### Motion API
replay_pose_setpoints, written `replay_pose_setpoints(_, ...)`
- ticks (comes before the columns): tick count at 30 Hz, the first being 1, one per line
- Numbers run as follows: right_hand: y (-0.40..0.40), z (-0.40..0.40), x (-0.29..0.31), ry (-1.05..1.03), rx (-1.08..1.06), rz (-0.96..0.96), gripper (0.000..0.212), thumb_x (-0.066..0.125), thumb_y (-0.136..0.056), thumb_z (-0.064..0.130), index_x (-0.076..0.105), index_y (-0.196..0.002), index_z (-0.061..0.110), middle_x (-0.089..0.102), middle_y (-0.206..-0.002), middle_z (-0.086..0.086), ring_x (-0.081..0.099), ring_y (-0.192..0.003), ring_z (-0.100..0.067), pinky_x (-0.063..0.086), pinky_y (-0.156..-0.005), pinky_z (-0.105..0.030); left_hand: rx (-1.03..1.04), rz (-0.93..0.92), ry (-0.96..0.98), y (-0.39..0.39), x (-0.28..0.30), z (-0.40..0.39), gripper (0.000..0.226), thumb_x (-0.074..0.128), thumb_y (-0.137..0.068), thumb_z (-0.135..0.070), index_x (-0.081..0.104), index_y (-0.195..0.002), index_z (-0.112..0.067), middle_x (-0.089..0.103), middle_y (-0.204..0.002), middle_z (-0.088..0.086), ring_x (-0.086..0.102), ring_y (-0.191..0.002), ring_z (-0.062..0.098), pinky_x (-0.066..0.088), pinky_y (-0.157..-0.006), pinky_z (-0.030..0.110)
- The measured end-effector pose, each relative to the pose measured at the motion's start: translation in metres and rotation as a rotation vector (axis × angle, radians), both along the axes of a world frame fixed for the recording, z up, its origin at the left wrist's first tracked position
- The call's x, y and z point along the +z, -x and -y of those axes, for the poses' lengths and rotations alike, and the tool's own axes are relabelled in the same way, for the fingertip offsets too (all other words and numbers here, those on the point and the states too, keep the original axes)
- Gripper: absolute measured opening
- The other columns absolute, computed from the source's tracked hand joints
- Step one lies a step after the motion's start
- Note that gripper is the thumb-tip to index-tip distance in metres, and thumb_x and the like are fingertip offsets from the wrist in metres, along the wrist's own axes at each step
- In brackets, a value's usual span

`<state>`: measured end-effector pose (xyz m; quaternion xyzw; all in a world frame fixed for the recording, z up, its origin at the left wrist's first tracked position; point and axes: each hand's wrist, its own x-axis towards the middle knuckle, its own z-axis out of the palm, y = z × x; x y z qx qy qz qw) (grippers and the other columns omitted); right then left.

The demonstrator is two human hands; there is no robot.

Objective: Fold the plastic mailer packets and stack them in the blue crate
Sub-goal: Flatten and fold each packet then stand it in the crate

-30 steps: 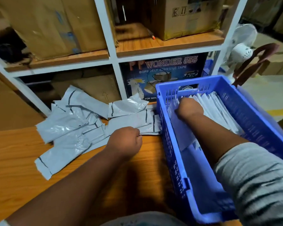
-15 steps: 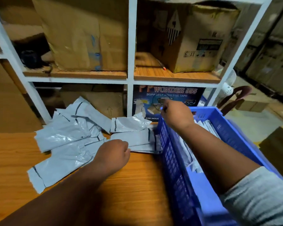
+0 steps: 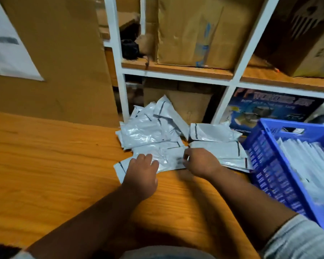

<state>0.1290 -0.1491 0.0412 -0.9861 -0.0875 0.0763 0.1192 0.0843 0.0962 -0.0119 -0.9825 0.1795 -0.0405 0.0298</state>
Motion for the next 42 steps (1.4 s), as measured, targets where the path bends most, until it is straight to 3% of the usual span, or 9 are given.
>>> replay_pose_setpoints(5,0.019,-0.053,-0.044,-0.099,0.016,-0.029,0.047,0.067,-0.093,0.051,0.050,-0.133,0.034,0.052,-0.127,0.002,0.064,-0.108,-0.028,0.056,-0.086,-0.046,0.237,-0.100,-0.036,0.007,-0.030,-0.062,0.102,0.073,-0.070,-0.058,0.041,-0.157,-0.017,0.046,-0.154,0.018,0.051,-0.130,0.040,0.042,-0.101,0.054)
replay_pose_setpoints(11,0.017,-0.070,-0.055,-0.300,-0.088,-0.131,0.089,0.077,-0.091,0.034,0.027,-0.163,0.045,0.049,-0.133,-0.002,0.058,-0.114,-0.022,0.051,-0.101,-0.040,0.085,0.021,0.254,0.004,-0.038,-0.087,0.060,0.060,-0.069,-0.032,0.066,-0.125,-0.011,0.063,-0.141,0.016,0.062,-0.117,0.039,0.050,-0.093,0.050)
replay_pose_setpoints(14,0.024,-0.061,-0.050,-0.489,-0.151,-0.208,0.077,0.087,-0.084,0.032,0.051,-0.152,0.039,0.062,-0.123,0.000,0.064,-0.103,-0.020,0.056,-0.098,-0.042,0.001,0.166,0.610,0.001,-0.037,-0.094,0.036,0.066,-0.081,-0.024,0.074,-0.114,-0.013,0.073,-0.127,0.007,0.066,-0.121,0.030,0.051,-0.099,0.047)
replay_pose_setpoints(20,0.060,-0.022,-0.027,-1.000,-0.341,-0.359,0.024,0.081,-0.095,0.030,0.074,-0.113,0.016,0.079,-0.100,-0.001,0.074,-0.089,-0.020,0.058,-0.073,-0.029,0.156,-0.168,1.253,-0.007,0.010,-0.078,0.010,0.078,-0.099,-0.028,0.075,-0.107,-0.033,0.075,-0.101,-0.026,0.067,-0.100,-0.009,0.047,-0.085,0.008)
replay_pose_setpoints(25,0.086,-0.007,-0.008,-1.494,-0.574,-0.408,0.034,0.058,-0.110,0.033,0.067,-0.136,0.014,0.076,-0.128,-0.011,0.074,-0.114,-0.026,0.061,-0.085,-0.038,0.308,-0.373,1.440,0.003,0.011,-0.040,0.012,0.069,-0.105,-0.037,0.076,-0.114,-0.032,0.078,-0.110,-0.021,0.071,-0.104,-0.003,0.054,-0.095,0.026)
replay_pose_setpoints(30,0.101,0.011,-0.014,-1.252,-0.767,-0.140,0.042,0.056,-0.109,0.050,0.077,-0.110,0.013,0.081,-0.103,-0.008,0.078,-0.096,-0.026,0.060,-0.081,-0.041,0.533,-0.294,1.295,0.023,0.004,0.007,0.047,0.062,-0.104,-0.055,0.073,-0.106,-0.008,0.074,-0.100,0.015,0.070,-0.099,0.032,0.057,-0.091,0.050)
replay_pose_setpoints(34,0.121,0.048,-0.026,-1.118,-0.762,-0.063,0.048,0.055,-0.109,0.049,0.071,-0.098,0.005,0.077,-0.090,-0.013,0.071,-0.078,-0.020,0.053,-0.069,-0.029,0.574,-0.394,1.207,0.034,0.001,0.027,0.098,0.045,-0.082,-0.097,0.070,-0.121,-0.011,0.076,-0.117,0.009,0.072,-0.111,0.032,0.060,-0.099,0.055)
replay_pose_setpoints(38,0.142,0.082,-0.050,-1.011,-0.794,-0.026,0.036,0.059,-0.107,0.048,0.059,-0.084,0.020,0.060,-0.071,-0.001,0.056,-0.069,-0.017,0.046,-0.066,-0.035,0.541,-0.320,1.152,0.057,-0.001,0.050,0.041,0.047,-0.110,-0.056,0.068,-0.098,-0.023,0.073,-0.099,0.004,0.070,-0.094,0.024,0.063,-0.087,0.053)
replay_pose_setpoints(42,0.164,0.107,-0.070,-0.862,-0.759,0.005,0.030,0.058,-0.108,0.039,0.055,-0.087,0.019,0.062,-0.077,0.003,0.058,-0.074,-0.020,0.044,-0.069,-0.036,0.413,-0.202,0.952,0.090,-0.026,0.040,0.039,0.038,-0.106,-0.055,0.059,-0.085,-0.030,0.062,-0.080,-0.007,0.061,-0.079,0.021,0.048,-0.070,0.039)
